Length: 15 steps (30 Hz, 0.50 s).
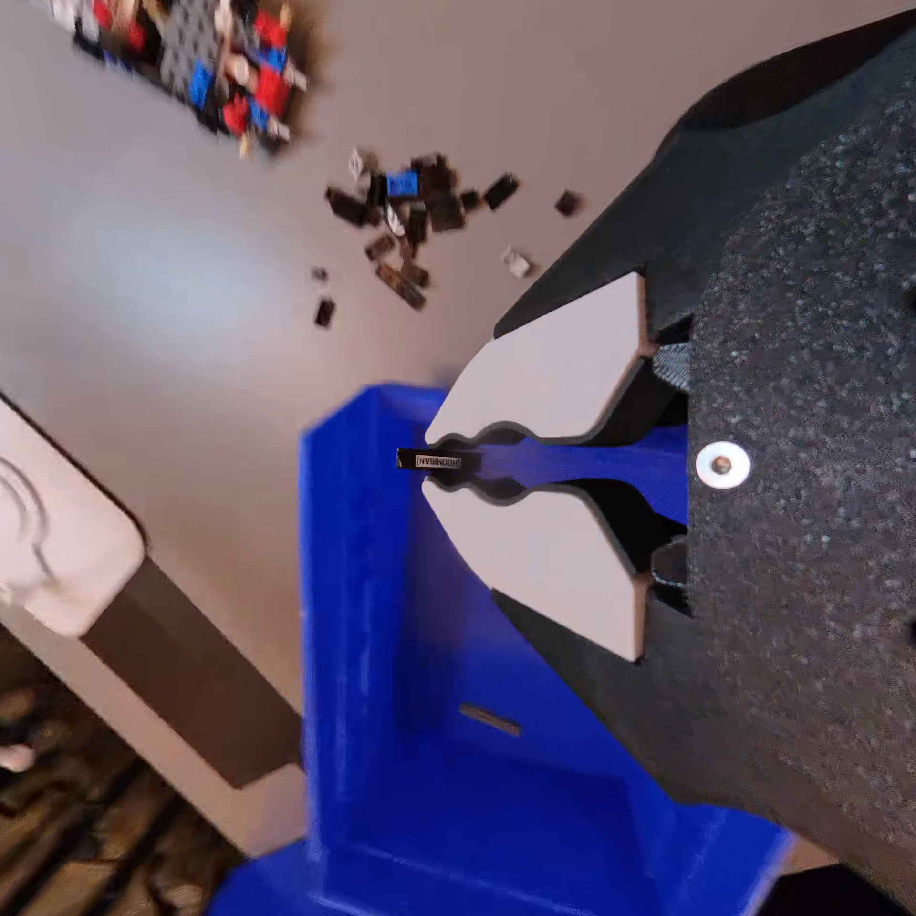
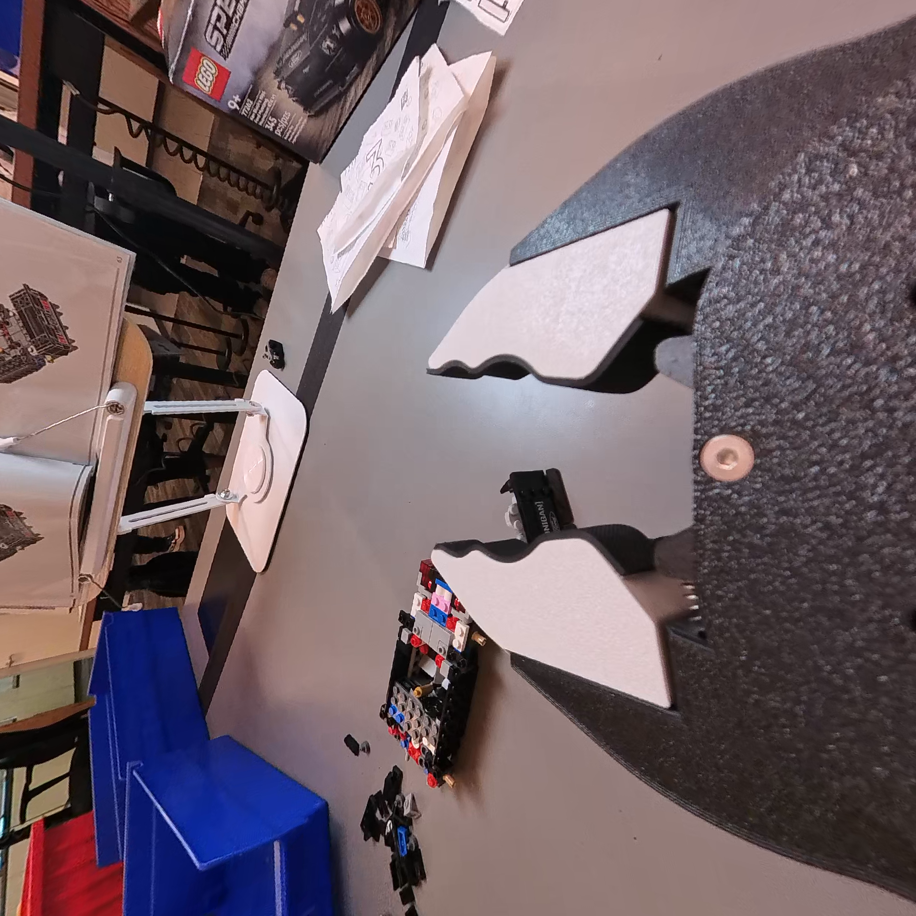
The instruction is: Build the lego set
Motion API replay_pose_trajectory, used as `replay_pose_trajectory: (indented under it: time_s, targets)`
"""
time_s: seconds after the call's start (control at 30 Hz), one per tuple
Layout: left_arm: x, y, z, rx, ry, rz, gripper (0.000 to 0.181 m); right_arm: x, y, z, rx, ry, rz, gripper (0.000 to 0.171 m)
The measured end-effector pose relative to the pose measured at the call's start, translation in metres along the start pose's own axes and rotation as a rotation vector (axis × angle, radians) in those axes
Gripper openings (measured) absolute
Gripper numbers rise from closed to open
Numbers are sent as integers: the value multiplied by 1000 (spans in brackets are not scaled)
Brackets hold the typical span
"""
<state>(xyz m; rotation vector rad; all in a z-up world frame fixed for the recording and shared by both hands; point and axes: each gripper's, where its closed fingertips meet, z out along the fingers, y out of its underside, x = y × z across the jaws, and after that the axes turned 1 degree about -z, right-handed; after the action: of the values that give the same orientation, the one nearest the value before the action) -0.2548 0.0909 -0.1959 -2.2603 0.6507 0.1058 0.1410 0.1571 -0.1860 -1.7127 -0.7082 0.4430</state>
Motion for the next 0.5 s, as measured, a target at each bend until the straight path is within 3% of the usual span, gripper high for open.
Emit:
replay_pose_trajectory:
  time_s: [0.03,0.1,0.17,0.3,0.4,0.5]
  targets:
    - [-9,10,1,-46,-4,-38,9,-1,1,0,-3,-2,-3,63]
    - [-21,27,8,-103,-24,-74,34,-2,2,1,-7,-4,-9,63]
    - [-17,27,11,-78,-9,-74,46,-2,2,1,-7,-1,-10,63]
    - [24,10,1,-1,136,16,38,-1,4,2,-14,-3,-2,63]
    - [74,30,-1,-113,334,156,38,-2,4,3,-17,-7,-8,63]
    - [96,54,12,-222,394,255,36,-3,4,2,-15,-9,-9,63]
